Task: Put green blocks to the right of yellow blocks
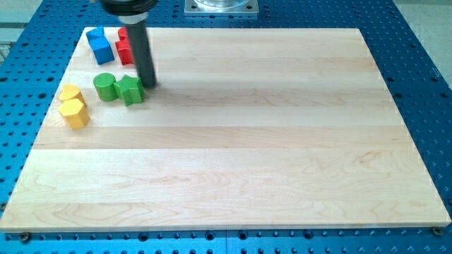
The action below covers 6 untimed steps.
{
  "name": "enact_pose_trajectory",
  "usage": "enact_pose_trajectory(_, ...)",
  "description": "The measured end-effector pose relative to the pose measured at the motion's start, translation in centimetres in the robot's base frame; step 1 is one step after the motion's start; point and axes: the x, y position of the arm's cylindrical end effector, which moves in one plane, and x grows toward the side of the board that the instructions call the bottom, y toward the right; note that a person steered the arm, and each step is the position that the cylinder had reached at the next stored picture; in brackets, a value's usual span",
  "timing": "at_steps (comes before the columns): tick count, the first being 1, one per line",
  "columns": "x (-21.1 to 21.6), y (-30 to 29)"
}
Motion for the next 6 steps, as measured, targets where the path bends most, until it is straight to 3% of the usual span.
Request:
enact_pose_trajectory(1,4.9,-3.3)
enact_pose_trajectory(2,-0.1,0.5)
enact_pose_trajectory(3,-3.4,-2.4)
enact_pose_trajectory(4,-0.8,-7.7)
enact_pose_trajectory(5,0.5,-7.6)
enact_pose_trajectory(6,-1.7,-6.5)
